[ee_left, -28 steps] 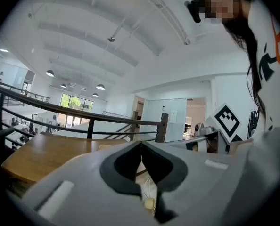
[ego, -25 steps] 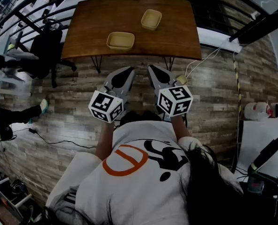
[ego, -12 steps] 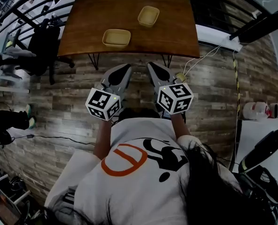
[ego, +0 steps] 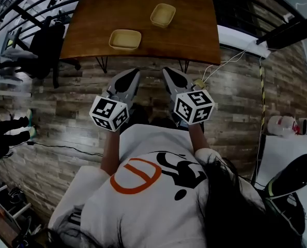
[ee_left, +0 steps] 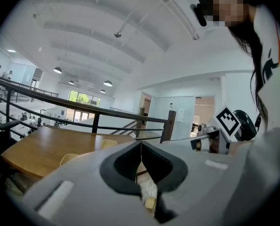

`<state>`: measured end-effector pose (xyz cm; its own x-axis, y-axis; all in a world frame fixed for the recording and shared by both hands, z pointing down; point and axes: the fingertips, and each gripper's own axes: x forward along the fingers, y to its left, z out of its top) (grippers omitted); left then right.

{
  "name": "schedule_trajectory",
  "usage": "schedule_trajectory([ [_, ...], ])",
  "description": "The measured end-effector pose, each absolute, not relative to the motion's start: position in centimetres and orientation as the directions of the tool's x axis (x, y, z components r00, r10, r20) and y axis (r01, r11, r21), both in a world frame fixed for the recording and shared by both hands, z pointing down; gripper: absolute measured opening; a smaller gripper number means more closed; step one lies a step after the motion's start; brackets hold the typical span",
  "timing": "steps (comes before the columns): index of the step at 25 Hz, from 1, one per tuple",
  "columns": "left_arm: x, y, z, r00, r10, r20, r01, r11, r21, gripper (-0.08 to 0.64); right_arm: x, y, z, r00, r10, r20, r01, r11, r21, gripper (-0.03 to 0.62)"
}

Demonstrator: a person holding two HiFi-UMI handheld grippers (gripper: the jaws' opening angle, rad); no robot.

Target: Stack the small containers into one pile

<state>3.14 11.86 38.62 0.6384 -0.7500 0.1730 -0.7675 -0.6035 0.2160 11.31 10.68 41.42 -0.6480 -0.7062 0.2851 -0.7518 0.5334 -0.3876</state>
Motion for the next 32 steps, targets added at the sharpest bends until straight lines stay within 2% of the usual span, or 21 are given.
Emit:
schedule_trajectory([
  [8,0.7,7.7,39.8,0.641,-0.739,0.207,-0.767,-0.611,0.193,0.000,8.5,5.8,42.9,-0.660,-0.696,0.283,-0.739,0.532,-0.414,0.020],
  [16,-4.3,-1.6,40.1,0.668,-0.713,0.212,-0.744,-0.638,0.199,0.000,4.2,-2.7,43.5,-0.632,-0.713,0.303,-0.760,0.493,-0.423,0.021],
  [24,-8.7,-8.7,42.0,0.712,-0.654,0.255,-0.701,-0.680,0.213,0.002,0.4,-9.5,45.6,-0.580,-0.726,0.369,-0.803,0.432,-0.411,0.021],
  [32,-14.2,-13.8,46.5,0.730,-0.590,0.345,-0.676,-0.699,0.235,0.035,-2.6,-13.6,49.6,-0.515,-0.715,0.474,-0.853,0.370,-0.368,0.021],
])
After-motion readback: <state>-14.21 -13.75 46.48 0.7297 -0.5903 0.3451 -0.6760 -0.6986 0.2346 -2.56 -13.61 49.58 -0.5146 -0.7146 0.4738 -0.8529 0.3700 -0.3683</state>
